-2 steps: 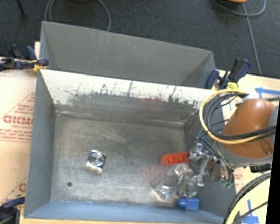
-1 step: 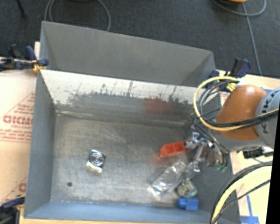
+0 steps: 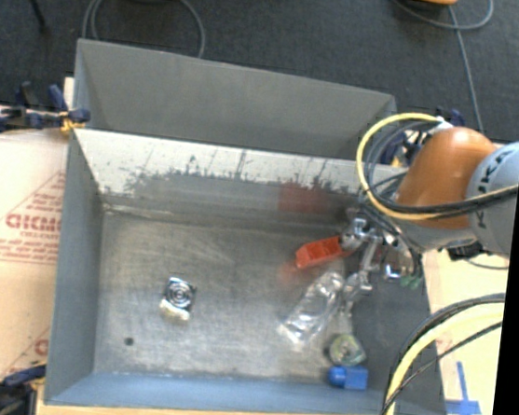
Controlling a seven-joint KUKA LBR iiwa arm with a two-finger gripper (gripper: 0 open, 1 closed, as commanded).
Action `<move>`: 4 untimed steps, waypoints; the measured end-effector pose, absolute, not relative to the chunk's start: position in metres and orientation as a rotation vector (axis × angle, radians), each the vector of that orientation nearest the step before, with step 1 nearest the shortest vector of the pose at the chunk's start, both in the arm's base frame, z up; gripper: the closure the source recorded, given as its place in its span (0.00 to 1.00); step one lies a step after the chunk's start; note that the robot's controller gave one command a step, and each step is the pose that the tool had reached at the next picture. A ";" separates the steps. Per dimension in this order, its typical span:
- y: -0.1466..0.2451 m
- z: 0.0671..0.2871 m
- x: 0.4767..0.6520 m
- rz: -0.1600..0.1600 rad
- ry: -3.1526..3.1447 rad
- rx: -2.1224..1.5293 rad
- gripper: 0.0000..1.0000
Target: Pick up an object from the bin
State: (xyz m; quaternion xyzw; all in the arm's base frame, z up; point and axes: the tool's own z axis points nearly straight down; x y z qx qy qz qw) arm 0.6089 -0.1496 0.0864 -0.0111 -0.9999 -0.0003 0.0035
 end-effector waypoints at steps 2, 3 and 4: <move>-0.142 0.085 0.636 0.011 -3.132 0.034 1.00; -0.143 0.087 0.628 0.005 -3.138 -0.014 1.00; -0.081 0.228 0.594 0.005 -3.079 0.670 1.00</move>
Offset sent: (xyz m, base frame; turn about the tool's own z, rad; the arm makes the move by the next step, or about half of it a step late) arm 0.0238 0.0151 -0.0164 -0.0435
